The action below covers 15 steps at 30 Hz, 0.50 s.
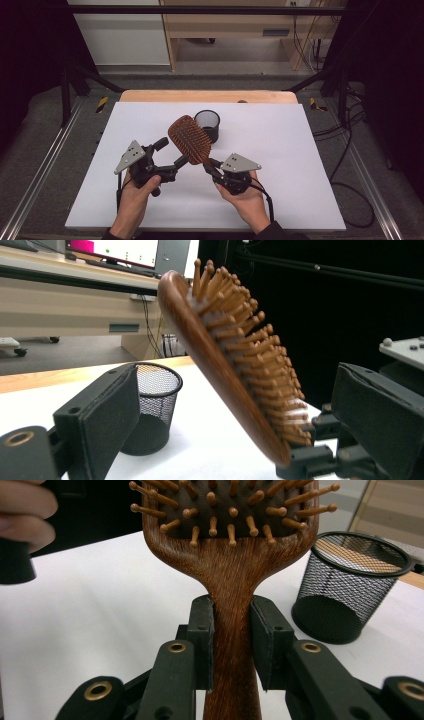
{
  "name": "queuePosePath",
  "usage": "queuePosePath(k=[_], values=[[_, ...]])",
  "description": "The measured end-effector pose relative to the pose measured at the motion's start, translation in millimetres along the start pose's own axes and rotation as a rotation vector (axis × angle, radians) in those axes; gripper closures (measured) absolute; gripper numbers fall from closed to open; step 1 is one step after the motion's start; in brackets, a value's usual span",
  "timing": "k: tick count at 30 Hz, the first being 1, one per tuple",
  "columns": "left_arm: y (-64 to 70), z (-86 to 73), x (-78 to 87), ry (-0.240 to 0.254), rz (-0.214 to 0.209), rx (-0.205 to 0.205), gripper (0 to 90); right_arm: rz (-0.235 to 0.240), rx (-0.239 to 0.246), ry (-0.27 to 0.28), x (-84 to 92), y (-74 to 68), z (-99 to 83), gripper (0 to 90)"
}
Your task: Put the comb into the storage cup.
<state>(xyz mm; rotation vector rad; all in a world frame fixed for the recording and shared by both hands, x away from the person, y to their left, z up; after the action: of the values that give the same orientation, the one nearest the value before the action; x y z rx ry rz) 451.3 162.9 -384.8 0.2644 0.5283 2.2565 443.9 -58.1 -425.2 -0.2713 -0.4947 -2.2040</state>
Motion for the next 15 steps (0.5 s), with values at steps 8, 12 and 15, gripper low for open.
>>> queuePosePath(k=[8, 12, 15], values=[[2.3, -2.6, -1.7, -0.021, -0.003, 0.007, 5.4, 0.028, 0.007, 0.018, -2.0, -7.5, 2.4, 72.7], [2.8, -2.5, -2.0, -0.019, -0.014, 0.021, 5.5, 0.041, 0.014, 0.019, -4.1, -11.8, 3.5, 72.7], [1.2, -1.2, -0.8, -0.015, -0.015, 0.032, 5.5, 0.044, 0.022, 0.017, -5.7, -14.3, 3.8, 72.7]])
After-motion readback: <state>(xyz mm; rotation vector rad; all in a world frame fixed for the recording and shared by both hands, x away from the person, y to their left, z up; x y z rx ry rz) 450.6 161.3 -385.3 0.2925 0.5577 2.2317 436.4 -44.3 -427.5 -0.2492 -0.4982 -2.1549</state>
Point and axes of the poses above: each handheld gripper's, and its own axes: x roughly backward along the jaws, z roughly out of its top, y roughly to its right, the point moved 3 cm from there along -x, roughly forward along the jaws, and after that the axes turned 14 degrees about x, right-handed, at the moved point
